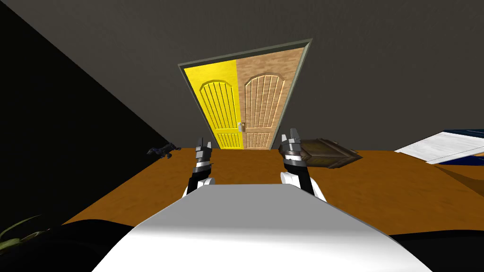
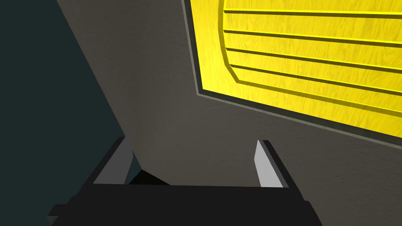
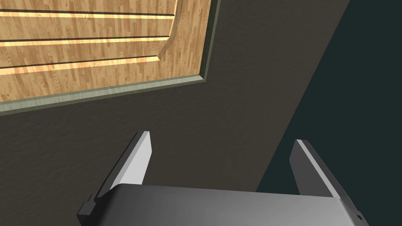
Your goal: Pull the door open
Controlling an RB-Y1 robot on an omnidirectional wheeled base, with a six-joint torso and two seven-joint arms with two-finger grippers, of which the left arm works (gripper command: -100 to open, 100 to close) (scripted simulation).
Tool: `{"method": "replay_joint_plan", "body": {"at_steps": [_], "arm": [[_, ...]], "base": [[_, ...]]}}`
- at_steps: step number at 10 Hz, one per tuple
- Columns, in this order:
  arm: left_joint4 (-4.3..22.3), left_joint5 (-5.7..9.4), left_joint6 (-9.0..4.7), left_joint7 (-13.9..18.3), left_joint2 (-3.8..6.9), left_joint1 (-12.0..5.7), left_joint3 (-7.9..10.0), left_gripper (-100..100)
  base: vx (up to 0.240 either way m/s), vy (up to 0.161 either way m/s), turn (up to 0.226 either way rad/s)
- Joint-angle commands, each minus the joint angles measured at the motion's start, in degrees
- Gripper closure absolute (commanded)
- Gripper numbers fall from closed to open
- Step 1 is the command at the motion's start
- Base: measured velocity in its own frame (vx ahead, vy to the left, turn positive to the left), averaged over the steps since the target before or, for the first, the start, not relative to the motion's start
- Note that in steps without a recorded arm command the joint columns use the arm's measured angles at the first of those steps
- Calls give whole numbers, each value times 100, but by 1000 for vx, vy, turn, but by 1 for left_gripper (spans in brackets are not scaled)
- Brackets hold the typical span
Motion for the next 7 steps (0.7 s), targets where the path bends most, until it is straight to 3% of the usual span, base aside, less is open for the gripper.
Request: {"method": "replay_joint_plan", "body": {"at_steps": [1,7], "arm": [[162,11,19,25,69,-74,22,-100],[866,57,101,132,295,-394,114,-100]], "base": [[184,-35,-41],[144,-15,-43]]}}
